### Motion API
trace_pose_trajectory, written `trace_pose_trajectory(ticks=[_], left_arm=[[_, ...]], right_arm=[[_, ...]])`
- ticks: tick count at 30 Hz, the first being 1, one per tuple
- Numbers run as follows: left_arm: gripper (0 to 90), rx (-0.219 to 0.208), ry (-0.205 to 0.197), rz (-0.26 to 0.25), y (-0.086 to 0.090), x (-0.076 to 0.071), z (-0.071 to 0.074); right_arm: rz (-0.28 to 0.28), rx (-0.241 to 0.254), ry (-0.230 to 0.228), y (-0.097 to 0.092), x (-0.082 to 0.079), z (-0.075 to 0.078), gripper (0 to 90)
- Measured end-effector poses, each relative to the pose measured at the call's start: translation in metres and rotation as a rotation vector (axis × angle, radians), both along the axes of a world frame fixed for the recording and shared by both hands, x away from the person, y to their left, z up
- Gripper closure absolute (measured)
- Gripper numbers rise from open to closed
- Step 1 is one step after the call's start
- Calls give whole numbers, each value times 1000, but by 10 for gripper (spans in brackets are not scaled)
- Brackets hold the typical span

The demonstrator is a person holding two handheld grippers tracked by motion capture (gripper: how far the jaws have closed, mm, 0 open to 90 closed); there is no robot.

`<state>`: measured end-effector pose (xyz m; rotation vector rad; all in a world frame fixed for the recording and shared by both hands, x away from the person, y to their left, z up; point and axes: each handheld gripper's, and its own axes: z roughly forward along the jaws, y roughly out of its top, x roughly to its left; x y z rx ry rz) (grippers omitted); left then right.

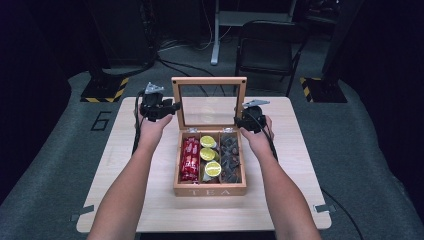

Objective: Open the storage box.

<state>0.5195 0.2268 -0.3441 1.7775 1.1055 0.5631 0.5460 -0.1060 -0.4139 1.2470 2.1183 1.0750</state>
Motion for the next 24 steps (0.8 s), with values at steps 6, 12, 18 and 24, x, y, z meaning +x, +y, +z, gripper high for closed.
trace_pose_trajectory(ticks=[6,12,18,24], left_arm=[[583,-1,-1,-11,0,-2,1],[583,-4,-2,-20,-1,-3,1],[583,-7,5,-27,1,-5,1],[583,-6,6,-42,2,-9,3]], right_arm=[[0,-7,-1,0,2,0,646],[-9,7,6,0,3,-1,646],[-15,13,9,0,6,-1,645],[-17,4,33,0,9,1,645]])
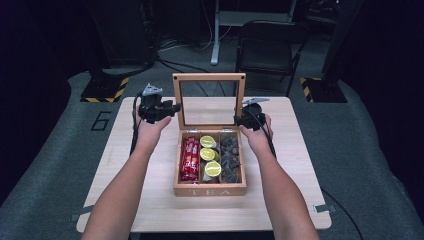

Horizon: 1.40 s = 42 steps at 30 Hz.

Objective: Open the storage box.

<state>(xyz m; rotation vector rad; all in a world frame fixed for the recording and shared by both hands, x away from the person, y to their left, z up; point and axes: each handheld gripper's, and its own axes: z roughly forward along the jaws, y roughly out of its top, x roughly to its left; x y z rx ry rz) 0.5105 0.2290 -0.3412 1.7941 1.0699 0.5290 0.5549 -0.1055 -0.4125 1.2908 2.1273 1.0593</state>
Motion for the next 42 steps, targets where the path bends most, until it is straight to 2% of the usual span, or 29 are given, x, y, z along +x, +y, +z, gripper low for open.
trace_pose_trajectory(ticks=[2,14,31,38,40,42], left_arm=[[583,-4,-3,1,-1,-1,-1],[583,-4,0,-7,-1,0,-1],[575,1,2,-8,-1,-1,-5],[534,2,17,-1,2,0,-5],[523,-4,16,9,3,-1,-7],[521,1,17,16,4,-2,-7]], right_arm=[[-16,16,3,1,1,0,645],[-19,37,26,0,7,-1,644],[-28,36,32,0,11,-2,641],[-37,56,37,-3,9,0,622],[-32,72,21,-6,9,2,598],[-36,95,30,-9,7,6,583]])
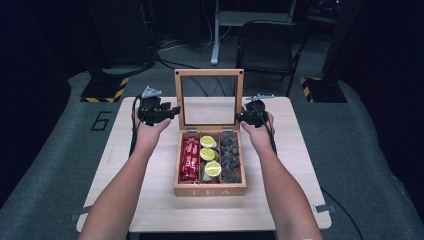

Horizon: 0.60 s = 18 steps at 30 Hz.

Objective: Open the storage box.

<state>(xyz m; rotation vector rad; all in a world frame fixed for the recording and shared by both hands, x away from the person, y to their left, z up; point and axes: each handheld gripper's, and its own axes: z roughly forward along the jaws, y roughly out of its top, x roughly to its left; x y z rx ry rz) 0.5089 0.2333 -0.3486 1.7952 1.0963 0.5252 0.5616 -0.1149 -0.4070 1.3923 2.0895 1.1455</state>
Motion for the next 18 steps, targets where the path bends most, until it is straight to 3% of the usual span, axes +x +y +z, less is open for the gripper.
trace_pose_trajectory(ticks=[12,18], left_arm=[[497,-7,-22,5,6,-7,9],[490,-2,-19,8,7,-7,13]], right_arm=[[25,20,-25,-15,-24,18,489],[70,-13,-49,-13,-41,26,474]])
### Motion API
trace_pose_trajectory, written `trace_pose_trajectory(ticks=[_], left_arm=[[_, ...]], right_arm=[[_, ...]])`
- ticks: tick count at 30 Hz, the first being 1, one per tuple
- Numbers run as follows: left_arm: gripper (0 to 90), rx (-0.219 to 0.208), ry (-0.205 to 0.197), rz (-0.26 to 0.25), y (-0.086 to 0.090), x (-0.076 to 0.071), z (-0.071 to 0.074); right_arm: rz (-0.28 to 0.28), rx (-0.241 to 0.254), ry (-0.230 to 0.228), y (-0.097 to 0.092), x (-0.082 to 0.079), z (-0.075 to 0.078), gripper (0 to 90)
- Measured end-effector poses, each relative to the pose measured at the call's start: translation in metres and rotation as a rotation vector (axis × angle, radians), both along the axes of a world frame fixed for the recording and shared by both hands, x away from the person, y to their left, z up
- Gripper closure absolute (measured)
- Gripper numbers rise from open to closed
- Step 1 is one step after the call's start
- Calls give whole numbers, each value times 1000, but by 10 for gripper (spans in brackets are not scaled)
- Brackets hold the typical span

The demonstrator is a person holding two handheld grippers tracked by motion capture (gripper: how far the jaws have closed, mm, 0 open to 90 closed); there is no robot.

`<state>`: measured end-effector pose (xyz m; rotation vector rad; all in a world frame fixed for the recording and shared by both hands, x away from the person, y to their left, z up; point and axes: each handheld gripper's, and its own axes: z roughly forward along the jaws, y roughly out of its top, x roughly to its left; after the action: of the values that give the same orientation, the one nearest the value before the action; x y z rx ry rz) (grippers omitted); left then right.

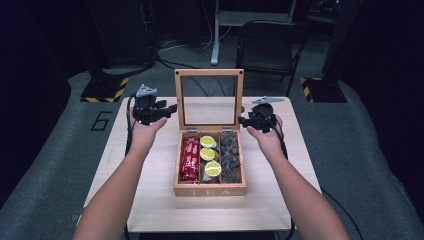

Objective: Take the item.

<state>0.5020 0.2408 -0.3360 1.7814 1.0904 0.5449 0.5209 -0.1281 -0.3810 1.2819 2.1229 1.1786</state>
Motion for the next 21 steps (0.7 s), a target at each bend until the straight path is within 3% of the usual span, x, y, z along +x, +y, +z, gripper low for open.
trace_pose_trajectory(ticks=[13,21], left_arm=[[485,1,2,-27,-5,-5,-1],[466,-2,19,-27,-5,-9,-4]], right_arm=[[87,-18,-38,10,-27,5,436],[144,-21,-29,15,-41,-1,424]])
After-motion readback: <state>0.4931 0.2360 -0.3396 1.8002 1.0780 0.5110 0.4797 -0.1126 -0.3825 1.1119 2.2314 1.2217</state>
